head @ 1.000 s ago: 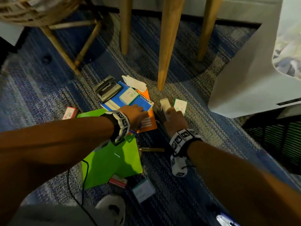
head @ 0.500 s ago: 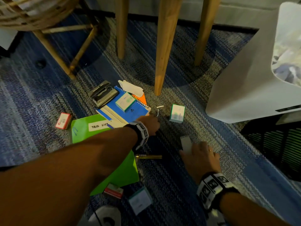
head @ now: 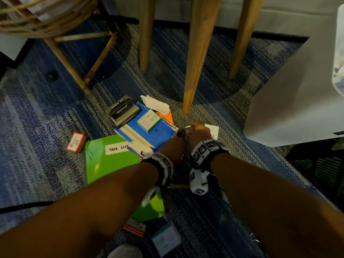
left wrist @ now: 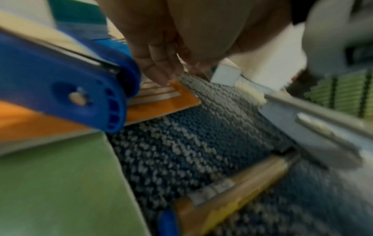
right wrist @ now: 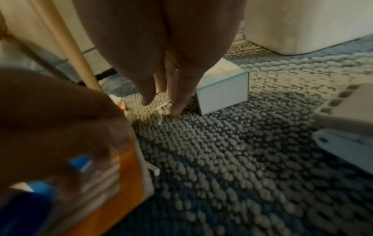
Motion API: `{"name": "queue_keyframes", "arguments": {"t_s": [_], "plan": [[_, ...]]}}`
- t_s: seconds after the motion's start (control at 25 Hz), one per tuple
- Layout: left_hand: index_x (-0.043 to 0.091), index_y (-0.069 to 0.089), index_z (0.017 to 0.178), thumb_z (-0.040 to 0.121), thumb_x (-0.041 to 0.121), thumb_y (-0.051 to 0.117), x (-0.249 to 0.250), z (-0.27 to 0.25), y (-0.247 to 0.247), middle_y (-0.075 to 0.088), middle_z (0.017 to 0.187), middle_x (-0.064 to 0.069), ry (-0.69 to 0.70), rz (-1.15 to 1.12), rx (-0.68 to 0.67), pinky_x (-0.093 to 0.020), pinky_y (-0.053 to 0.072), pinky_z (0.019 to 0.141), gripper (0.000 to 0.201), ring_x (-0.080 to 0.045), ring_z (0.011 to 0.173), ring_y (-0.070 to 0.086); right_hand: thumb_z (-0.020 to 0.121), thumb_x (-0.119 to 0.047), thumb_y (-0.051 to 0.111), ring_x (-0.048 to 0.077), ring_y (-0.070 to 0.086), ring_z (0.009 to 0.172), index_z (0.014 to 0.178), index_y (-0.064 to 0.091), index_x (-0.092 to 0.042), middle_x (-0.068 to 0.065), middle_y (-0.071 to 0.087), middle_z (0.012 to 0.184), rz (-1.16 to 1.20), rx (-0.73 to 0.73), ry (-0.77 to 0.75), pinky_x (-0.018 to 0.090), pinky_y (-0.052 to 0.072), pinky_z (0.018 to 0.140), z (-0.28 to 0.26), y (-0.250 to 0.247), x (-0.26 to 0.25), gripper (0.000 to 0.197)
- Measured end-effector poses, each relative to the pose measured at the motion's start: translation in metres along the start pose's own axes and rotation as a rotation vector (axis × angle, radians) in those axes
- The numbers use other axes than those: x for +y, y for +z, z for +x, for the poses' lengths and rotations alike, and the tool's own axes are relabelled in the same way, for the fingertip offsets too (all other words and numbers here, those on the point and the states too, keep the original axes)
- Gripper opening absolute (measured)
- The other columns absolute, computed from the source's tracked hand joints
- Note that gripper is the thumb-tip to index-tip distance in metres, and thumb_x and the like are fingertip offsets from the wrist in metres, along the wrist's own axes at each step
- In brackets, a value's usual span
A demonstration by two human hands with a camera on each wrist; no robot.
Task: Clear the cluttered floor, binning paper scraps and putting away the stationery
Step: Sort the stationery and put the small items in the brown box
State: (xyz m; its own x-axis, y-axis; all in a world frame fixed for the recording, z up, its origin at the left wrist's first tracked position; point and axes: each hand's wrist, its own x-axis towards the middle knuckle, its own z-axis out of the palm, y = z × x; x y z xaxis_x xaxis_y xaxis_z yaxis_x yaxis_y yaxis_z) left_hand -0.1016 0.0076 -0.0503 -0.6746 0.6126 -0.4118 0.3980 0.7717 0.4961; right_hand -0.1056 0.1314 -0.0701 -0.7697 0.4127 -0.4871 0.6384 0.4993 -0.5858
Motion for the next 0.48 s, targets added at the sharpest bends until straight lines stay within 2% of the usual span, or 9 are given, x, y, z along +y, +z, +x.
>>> {"name": "queue_keyframes", "arguments": {"t_s": [0.04,0.12,0.2,0.28,0.32,0.4,0.44,0.48], "plan": [[-0.002,0.050,0.117,0.096,0.012,0.040,-0.009,0.000,0.000,0.054,0.116,-0.023,-0.103,-0.067,0.028,-0.040,0.040,0.078,0.027,-0.040,0.105,0.055,0.088,-0.014,0.063,0.036,0.055,0.114,0.127,0.056,-0.005,0.020,0.059,0.122,-0.101,0.006,-0.054,0.035,0.042,0.092,0.003,0.004,-0.001,0.040],[0.006,0.049,0.105,0.100,0.017,0.040,-0.024,-0.001,-0.002,0.055,0.109,-0.020,-0.284,-0.194,0.061,-0.038,0.038,0.076,0.015,-0.035,0.101,0.055,0.090,-0.017,0.062,0.037,0.055,0.112,0.131,0.052,-0.005,0.020,0.053,0.126,-0.349,0.009,-0.153,0.037,0.043,0.091,0.007,0.010,-0.003,0.044],[0.006,0.052,0.105,0.101,0.020,0.040,-0.031,-0.002,-0.005,0.059,0.108,-0.020,-0.352,-0.290,0.102,-0.039,0.042,0.078,0.019,-0.034,0.100,0.057,0.094,-0.017,0.055,0.038,0.057,0.108,0.123,0.056,-0.002,0.020,0.051,0.125,-0.518,-0.002,-0.197,0.039,0.046,0.088,0.011,0.010,-0.002,0.033],[0.005,0.057,0.108,0.100,0.023,0.045,-0.031,-0.004,-0.011,0.063,0.108,-0.019,-0.315,-0.306,0.119,-0.039,0.046,0.081,0.023,-0.034,0.100,0.059,0.094,-0.016,0.054,0.038,0.060,0.102,0.109,0.060,0.003,0.022,0.058,0.115,-0.606,0.006,-0.256,0.039,0.048,0.082,0.010,0.008,-0.003,0.024],[0.006,0.059,0.108,0.098,0.023,0.049,-0.032,-0.005,-0.012,0.064,0.108,-0.017,-0.283,-0.291,0.110,-0.039,0.047,0.082,0.022,-0.033,0.101,0.059,0.091,-0.014,0.058,0.037,0.063,0.095,0.100,0.063,0.005,0.023,0.062,0.105,-0.650,0.027,-0.291,0.038,0.050,0.076,0.009,0.008,-0.005,0.021],[0.008,0.063,0.109,0.095,0.023,0.054,-0.032,-0.006,-0.011,0.065,0.110,-0.014,-0.235,-0.222,0.069,-0.037,0.048,0.084,0.022,-0.031,0.103,0.059,0.074,-0.009,0.075,0.034,0.067,0.074,0.078,0.066,0.004,0.022,0.066,0.082,-0.758,0.045,-0.317,0.031,0.051,0.060,0.005,0.003,-0.010,0.016],[0.009,0.064,0.110,0.095,0.022,0.055,-0.030,-0.005,-0.011,0.066,0.110,-0.013,-0.221,-0.170,0.036,-0.037,0.048,0.084,0.022,-0.031,0.104,0.059,0.068,-0.007,0.078,0.032,0.068,0.070,0.073,0.066,0.004,0.021,0.066,0.078,-0.812,0.045,-0.350,0.029,0.051,0.056,0.005,0.000,-0.010,0.017],[0.009,0.063,0.112,0.094,0.020,0.054,-0.027,-0.004,-0.011,0.064,0.114,-0.013,-0.204,-0.114,0.008,-0.037,0.048,0.085,0.023,-0.032,0.106,0.058,0.071,-0.007,0.075,0.033,0.068,0.074,0.078,0.066,0.004,0.021,0.067,0.082,-0.836,0.008,-0.374,0.030,0.051,0.059,0.006,-0.002,-0.008,0.015]]}}
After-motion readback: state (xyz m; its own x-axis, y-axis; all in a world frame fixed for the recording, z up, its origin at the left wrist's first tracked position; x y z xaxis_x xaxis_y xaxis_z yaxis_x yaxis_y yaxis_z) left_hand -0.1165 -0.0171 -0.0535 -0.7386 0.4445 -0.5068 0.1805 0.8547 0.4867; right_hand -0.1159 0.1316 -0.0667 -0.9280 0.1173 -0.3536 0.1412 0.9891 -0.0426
